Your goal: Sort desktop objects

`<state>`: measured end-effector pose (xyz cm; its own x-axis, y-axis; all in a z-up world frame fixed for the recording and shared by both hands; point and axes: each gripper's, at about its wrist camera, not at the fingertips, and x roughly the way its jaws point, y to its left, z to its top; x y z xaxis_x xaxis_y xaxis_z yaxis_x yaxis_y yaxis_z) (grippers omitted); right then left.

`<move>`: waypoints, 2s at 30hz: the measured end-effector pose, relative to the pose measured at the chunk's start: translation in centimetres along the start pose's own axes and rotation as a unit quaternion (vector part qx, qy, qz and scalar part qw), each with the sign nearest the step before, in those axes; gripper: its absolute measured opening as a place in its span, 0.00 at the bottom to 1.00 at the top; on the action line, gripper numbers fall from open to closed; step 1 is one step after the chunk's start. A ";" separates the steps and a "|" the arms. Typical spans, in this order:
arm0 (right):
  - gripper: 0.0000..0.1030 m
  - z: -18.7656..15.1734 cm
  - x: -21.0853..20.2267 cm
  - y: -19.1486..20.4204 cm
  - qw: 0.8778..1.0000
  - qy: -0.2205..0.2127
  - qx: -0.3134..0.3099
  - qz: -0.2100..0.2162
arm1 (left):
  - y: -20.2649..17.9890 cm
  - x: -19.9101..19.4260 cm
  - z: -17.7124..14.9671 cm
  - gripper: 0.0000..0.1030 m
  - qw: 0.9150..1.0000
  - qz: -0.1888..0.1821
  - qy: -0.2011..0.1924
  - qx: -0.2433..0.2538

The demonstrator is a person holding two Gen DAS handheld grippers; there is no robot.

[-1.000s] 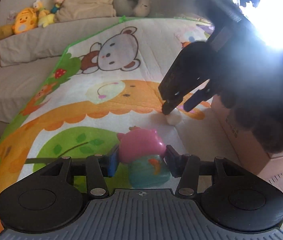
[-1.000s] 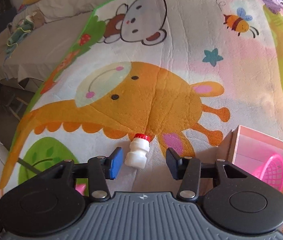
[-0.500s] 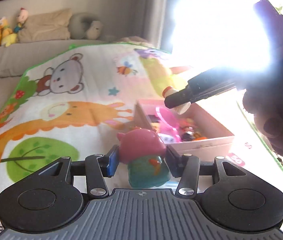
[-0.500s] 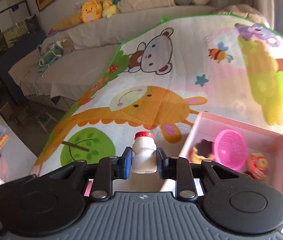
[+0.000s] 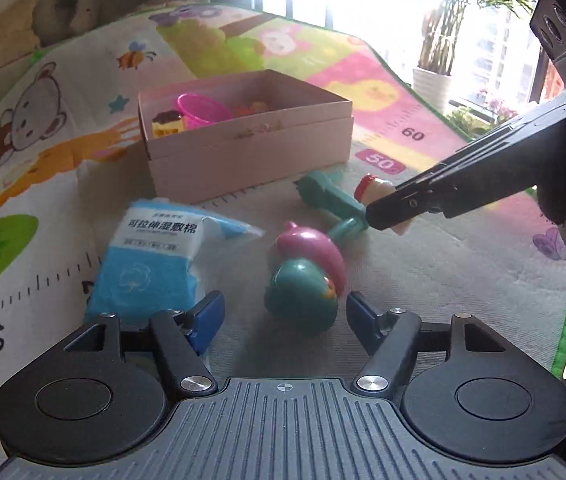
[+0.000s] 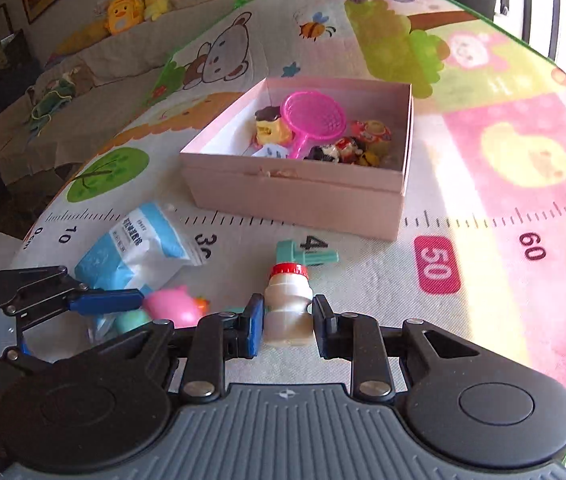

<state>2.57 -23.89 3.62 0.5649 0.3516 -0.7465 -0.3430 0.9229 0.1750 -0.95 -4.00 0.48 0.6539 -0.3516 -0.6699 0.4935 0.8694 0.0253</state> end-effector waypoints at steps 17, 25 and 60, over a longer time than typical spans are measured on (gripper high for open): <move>0.46 0.4 -0.1 -0.6 0.999 -0.049 0.003 -0.008 | 3.2 -3.0 1.8 0.92 0.998 0.048 -0.033 -0.035; 0.17 1.4 3.8 -0.7 0.998 -0.044 0.016 -0.049 | -2.1 -1.8 2.1 0.93 0.999 -0.020 -0.028 0.023; 0.84 -0.2 1.6 -7.4 0.999 -0.034 -0.012 0.017 | -1.0 0.9 1.2 0.61 1.000 0.003 0.002 -0.011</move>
<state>5.86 -30.22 0.96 0.6018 0.3929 -0.6953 -0.3803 0.9066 0.1831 -0.20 -5.62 0.74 0.6548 -0.3457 -0.6721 0.4768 0.8789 0.0124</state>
